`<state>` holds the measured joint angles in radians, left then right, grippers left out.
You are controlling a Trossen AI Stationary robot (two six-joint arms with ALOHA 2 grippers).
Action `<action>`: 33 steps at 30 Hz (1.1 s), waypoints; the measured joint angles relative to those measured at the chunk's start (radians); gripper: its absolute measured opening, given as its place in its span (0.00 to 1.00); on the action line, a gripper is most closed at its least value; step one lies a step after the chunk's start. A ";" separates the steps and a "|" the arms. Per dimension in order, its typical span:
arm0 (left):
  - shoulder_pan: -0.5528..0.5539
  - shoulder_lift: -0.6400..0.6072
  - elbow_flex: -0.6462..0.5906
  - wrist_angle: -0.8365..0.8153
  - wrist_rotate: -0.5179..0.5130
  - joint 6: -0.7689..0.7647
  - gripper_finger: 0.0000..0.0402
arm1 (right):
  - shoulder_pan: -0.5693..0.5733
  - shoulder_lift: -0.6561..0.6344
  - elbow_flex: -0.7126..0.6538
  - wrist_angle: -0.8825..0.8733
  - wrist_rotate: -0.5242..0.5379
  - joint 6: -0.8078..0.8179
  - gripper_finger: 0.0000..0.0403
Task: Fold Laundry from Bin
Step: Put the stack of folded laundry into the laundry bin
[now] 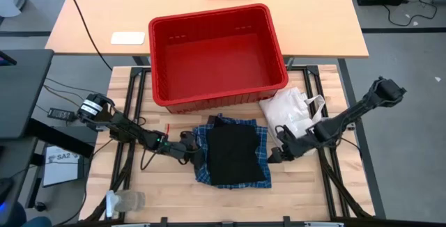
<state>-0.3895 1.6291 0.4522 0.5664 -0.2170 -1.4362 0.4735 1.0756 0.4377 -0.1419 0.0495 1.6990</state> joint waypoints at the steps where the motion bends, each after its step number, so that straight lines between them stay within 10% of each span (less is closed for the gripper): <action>1: -0.005 0.000 0.000 -0.001 0.002 0.001 0.83 | 0.025 0.004 0.000 0.008 0.023 0.032 0.86; 8: -0.011 0.000 0.000 -0.012 0.022 -0.007 0.83 | 0.178 0.065 0.000 -0.023 0.184 0.187 0.86; 17: -0.011 0.001 0.000 0.004 0.072 0.045 0.83 | 0.093 0.213 0.002 0.184 0.245 0.054 0.86; 33: -0.017 0.001 0.000 0.008 0.018 0.095 0.83 | -0.127 0.666 0.011 0.880 0.064 -0.069 0.86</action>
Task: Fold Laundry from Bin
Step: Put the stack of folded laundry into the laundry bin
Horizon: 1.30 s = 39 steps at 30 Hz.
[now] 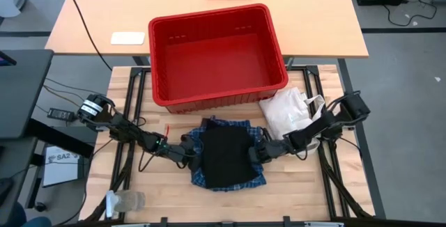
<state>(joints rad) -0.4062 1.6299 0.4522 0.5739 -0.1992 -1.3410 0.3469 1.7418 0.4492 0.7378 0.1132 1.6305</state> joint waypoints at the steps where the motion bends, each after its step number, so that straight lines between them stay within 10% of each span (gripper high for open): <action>1: 0.000 0.000 0.000 0.000 -0.012 0.004 0.82 | -0.006 0.013 0.009 0.000 -0.003 0.000 0.86; 7: 0.000 0.001 -0.003 0.025 -0.042 0.031 0.62 | -0.041 0.052 0.088 -0.052 -0.058 -0.067 0.79; 19: 0.000 0.002 -0.005 0.066 -0.071 0.040 0.10 | -0.097 0.058 0.193 -0.198 -0.114 -0.215 0.32; 32: -0.014 -0.012 -0.001 0.312 -0.075 -0.024 0.08 | -0.093 -0.110 0.202 -0.206 -0.163 -0.151 0.22; 39: -0.018 -0.098 0.118 0.155 -0.076 0.041 0.08 | -0.079 -0.265 0.204 -0.335 -0.169 -0.149 0.22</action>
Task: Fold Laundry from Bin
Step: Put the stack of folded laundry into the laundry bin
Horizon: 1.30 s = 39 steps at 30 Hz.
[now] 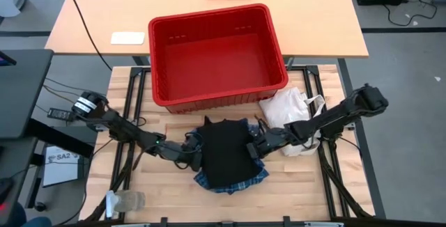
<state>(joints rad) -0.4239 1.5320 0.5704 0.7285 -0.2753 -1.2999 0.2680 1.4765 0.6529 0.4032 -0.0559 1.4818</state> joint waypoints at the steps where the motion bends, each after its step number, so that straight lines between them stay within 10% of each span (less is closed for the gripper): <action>1: 0.001 -0.017 0.023 -0.047 -0.004 0.014 0.08 | 0.002 -0.024 0.000 -0.021 0.001 0.000 0.22; 20: 0.222 -0.234 0.449 -0.845 0.034 0.266 0.08 | -0.152 -0.314 0.174 -0.388 -0.012 -0.206 0.22; 27: 0.357 -0.233 0.620 -1.058 0.034 0.357 0.08 | -0.350 -0.284 0.406 -0.709 -0.109 -0.416 0.22; 39: 0.749 -0.243 0.658 -1.076 0.263 0.378 0.08 | -0.784 -0.172 0.528 -0.710 -0.413 -0.537 0.21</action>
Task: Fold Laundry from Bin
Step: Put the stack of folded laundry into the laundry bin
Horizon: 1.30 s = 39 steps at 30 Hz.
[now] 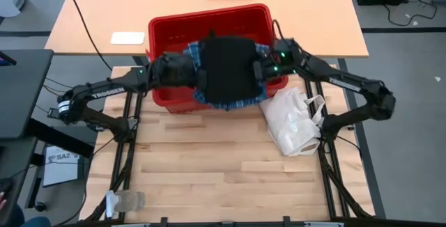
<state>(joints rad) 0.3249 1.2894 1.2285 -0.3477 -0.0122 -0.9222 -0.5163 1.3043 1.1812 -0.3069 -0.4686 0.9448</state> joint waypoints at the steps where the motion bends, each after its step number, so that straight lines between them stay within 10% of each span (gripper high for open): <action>1: 0.032 0.000 0.000 -0.001 0.020 0.009 0.08 | -0.023 0.029 0.025 0.000 -0.019 -0.008 0.21; 20: 0.544 0.282 -0.006 -0.018 0.302 0.260 0.09 | -0.275 0.675 0.524 -0.164 -0.066 -0.239 0.21; 33: 0.642 0.359 -0.006 -0.154 0.320 0.418 0.42 | -0.370 0.647 0.528 -0.327 0.127 -0.284 0.66; 39: 0.693 0.334 -0.006 -0.202 0.414 0.470 0.58 | -0.382 0.591 0.528 -0.336 0.113 -0.294 0.72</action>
<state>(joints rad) 1.0183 1.6236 1.2228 -0.5500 0.4018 -0.4526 -0.8978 1.8956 1.7096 -0.6426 -0.3558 0.6510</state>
